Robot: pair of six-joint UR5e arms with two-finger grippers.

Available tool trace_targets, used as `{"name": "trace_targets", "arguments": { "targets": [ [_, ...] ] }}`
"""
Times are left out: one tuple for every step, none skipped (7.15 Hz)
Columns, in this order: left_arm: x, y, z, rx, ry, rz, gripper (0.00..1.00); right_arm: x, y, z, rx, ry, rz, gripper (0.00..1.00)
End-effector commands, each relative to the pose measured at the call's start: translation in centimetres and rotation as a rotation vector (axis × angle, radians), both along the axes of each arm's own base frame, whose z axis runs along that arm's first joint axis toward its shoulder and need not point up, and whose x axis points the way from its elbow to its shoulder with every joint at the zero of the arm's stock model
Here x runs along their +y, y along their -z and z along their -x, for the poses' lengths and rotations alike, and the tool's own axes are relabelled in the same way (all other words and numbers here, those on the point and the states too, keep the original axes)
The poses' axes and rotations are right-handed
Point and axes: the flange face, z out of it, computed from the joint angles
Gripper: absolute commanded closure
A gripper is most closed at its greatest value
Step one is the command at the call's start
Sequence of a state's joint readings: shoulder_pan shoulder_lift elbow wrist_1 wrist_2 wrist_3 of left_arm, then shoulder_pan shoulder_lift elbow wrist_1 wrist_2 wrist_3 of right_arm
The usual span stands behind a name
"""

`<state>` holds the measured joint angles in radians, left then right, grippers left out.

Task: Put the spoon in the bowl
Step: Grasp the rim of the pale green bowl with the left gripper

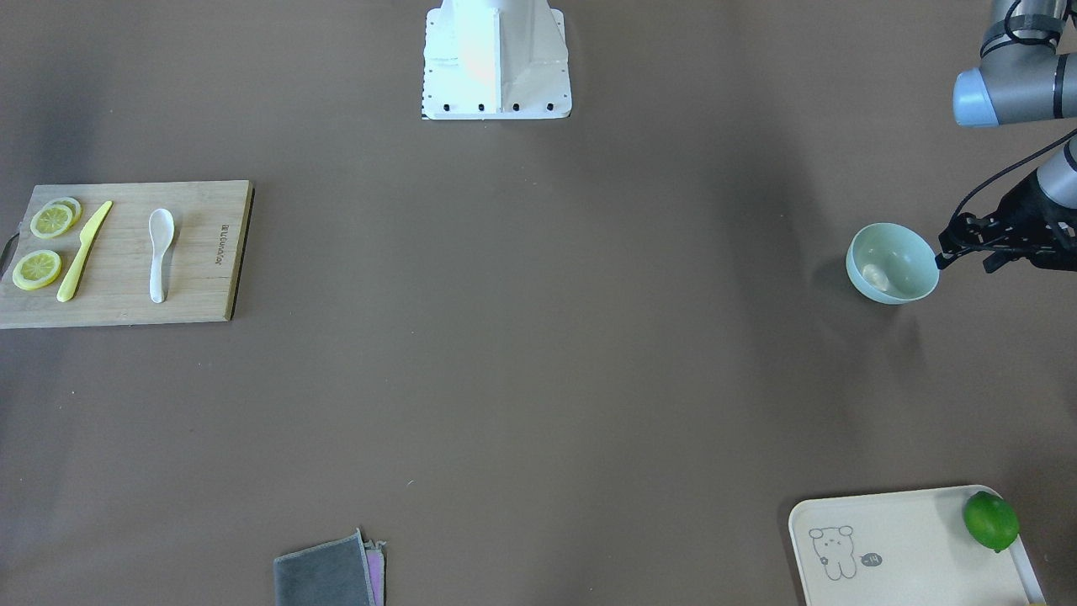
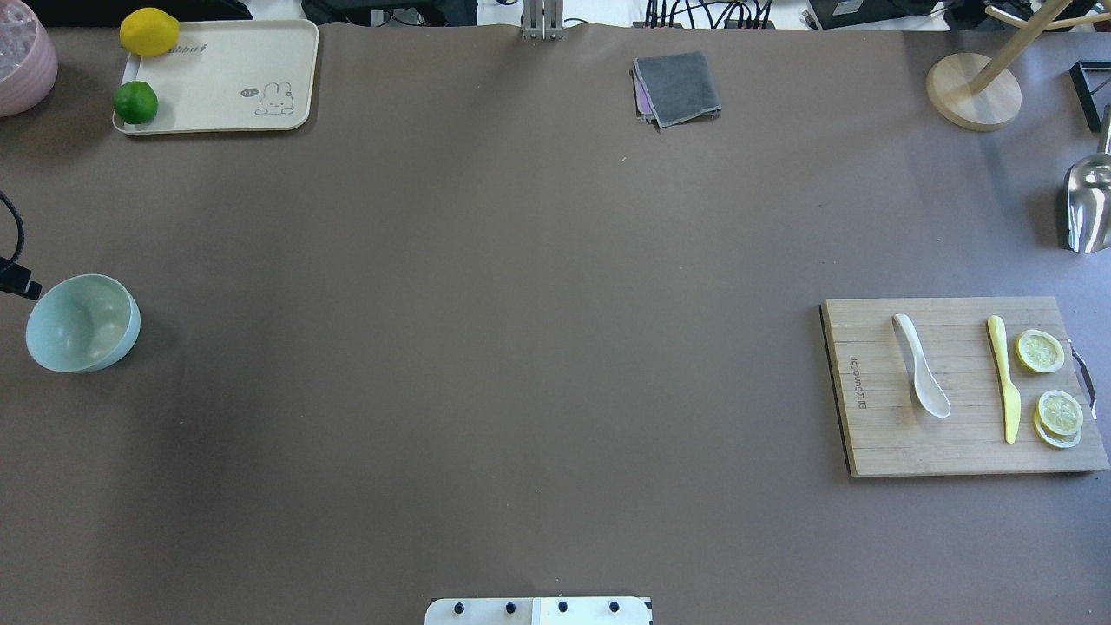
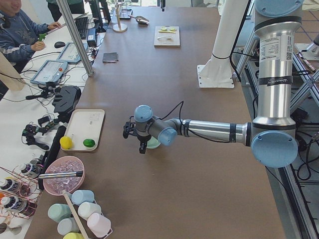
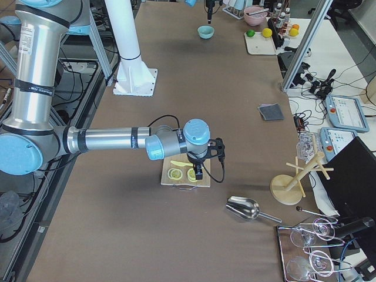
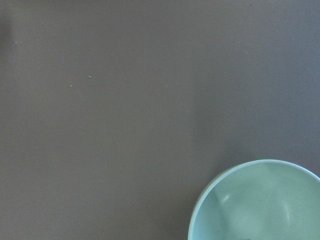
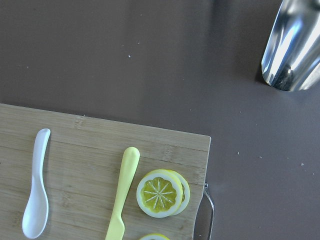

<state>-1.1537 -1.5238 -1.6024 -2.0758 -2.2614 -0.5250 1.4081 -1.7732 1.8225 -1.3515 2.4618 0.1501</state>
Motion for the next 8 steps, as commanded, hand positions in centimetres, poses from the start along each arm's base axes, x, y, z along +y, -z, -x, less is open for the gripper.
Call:
{"name": "trace_targets", "arguments": {
  "targets": [
    [-0.3,-0.9,-1.1,0.005,-0.016,-0.01,0.29,0.0,0.0,0.4,-0.002,0.008,0.001,0.0],
    [0.2,-1.3,-2.6,0.014,-0.048,-0.029,0.29,0.0,0.1,0.7,-0.001,0.012,0.001,0.0],
    [0.4,-1.5,-3.2,0.018,-0.062,-0.043,0.29,0.0,0.2,0.7,-0.001,0.014,-0.001,0.0],
    [1.0,-1.8,-4.2,0.026,-0.089,-0.063,0.36,-0.1,0.3,1.0,-0.003,0.02,-0.005,0.0],
    [1.3,-2.0,-4.1,0.033,-0.09,-0.078,0.65,-0.1,0.4,1.1,-0.004,0.022,-0.008,0.0],
    [1.3,-1.9,-4.1,0.033,-0.09,-0.08,1.0,-0.1,0.3,1.1,-0.003,0.023,-0.008,0.0],
    [1.0,-1.1,-4.2,0.041,-0.09,-0.093,1.0,-0.2,0.5,1.3,-0.005,0.026,-0.01,0.0],
    [0.7,1.4,-4.5,0.065,-0.084,-0.121,1.0,-0.6,1.1,1.8,-0.006,0.029,-0.016,0.0]
  ]
}}
